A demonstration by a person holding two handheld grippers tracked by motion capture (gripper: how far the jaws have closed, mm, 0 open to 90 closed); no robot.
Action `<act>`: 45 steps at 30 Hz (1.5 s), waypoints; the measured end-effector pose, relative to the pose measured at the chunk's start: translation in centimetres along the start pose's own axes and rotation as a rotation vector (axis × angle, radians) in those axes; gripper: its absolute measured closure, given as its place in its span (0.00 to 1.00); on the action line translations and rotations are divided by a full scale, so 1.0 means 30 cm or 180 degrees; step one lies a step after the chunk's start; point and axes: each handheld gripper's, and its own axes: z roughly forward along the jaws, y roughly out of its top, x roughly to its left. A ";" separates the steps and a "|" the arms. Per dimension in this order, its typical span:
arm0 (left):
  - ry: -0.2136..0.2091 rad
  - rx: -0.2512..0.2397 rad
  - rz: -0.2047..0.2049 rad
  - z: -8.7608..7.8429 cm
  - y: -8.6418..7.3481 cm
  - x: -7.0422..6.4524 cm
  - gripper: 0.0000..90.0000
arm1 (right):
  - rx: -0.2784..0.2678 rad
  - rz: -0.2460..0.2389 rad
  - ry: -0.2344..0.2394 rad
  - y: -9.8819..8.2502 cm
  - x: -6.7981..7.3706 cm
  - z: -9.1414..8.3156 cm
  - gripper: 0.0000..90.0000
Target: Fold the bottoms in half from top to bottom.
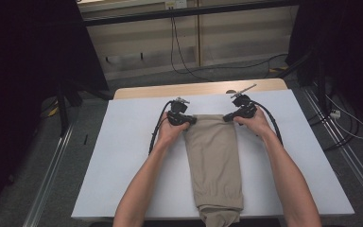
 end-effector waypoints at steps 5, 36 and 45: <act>0.0070 -0.0276 -0.0246 -0.067 -0.008 0.007 0.94 | -0.0328 -0.0019 -0.0149 0.003 0.043 -0.041 0.95; 0.0789 -0.0872 -0.0278 -0.289 0.283 0.108 0.32 | -0.1159 0.0105 -0.0711 0.361 0.079 -0.234 0.48; 0.0640 -0.0794 0.0013 -0.383 -0.012 -0.070 0.22 | -0.0934 -0.0415 0.0019 -0.049 0.324 -0.248 0.66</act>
